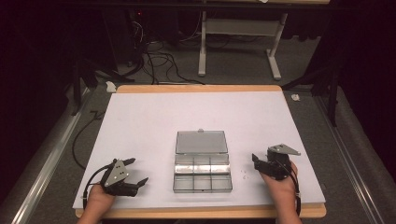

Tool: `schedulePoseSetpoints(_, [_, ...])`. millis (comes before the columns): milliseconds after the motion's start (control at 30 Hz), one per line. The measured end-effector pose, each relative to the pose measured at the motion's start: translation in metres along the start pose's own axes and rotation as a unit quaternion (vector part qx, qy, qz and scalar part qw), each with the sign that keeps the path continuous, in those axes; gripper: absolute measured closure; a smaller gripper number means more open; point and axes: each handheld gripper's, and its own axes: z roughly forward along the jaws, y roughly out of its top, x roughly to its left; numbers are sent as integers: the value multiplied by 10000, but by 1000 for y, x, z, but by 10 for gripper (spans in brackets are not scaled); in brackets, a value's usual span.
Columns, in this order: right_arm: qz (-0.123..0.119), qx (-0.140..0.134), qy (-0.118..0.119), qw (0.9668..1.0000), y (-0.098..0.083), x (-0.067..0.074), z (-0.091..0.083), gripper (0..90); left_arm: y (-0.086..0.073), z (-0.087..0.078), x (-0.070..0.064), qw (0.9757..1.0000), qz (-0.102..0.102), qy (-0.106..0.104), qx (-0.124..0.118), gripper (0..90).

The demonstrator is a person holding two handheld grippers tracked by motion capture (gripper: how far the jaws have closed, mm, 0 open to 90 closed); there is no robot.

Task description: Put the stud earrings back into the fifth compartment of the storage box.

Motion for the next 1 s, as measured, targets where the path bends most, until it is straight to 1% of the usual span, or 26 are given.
schedulePoseSetpoints(300, [-36, -64, 119, 9999, 1, 2, -5, 408, 0, 0, 1, 10000, -17, -11, 4, 151])
schedulePoseSetpoints(333, [-116, -67, 110, 9998, 1, 4, -5, 411, 0, 0, 1, 10000, -30, -16, 5, 151])
schedulePoseSetpoints(400, [-192, -50, 108, 9997, 2, 6, -7, 416, 0, 0, 1, 10000, -37, -12, 0, 151])
schedulePoseSetpoints(533, [-208, -65, 173, 9996, 5, 10, -11, 446, 0, 0, 1, 10000, -22, -11, -5, 151])
schedulePoseSetpoints(600, [-257, -47, 184, 9995, 6, 13, -15, 452, 0, 0, 1, 10000, -50, -13, -13, 151])
schedulePoseSetpoints(667, [-310, -57, 191, 9993, 6, 15, -18, 459, 0, -1, 1, 10000, -30, -11, -27, 151])
schedulePoseSetpoints(767, [-321, -12, 256, 9992, 7, 17, -21, 466, 0, -1, 1, 10000, -52, -9, -45, 151])
schedulePoseSetpoints(833, [-367, 88, 286, 9989, 5, 19, -24, 464, -1, -2, 1, 10000, -52, 6, -79, 151])
schedulePoseSetpoints(900, [-398, 133, 287, 9987, 4, 19, -26, 465, -1, -2, 0, 9999, -31, 9, -106, 151])
schedulePoseSetpoints(1000, [-321, 167, 361, 9987, 0, 19, -31, 465, -1, -2, 1, 9999, -52, 8, -117, 151])
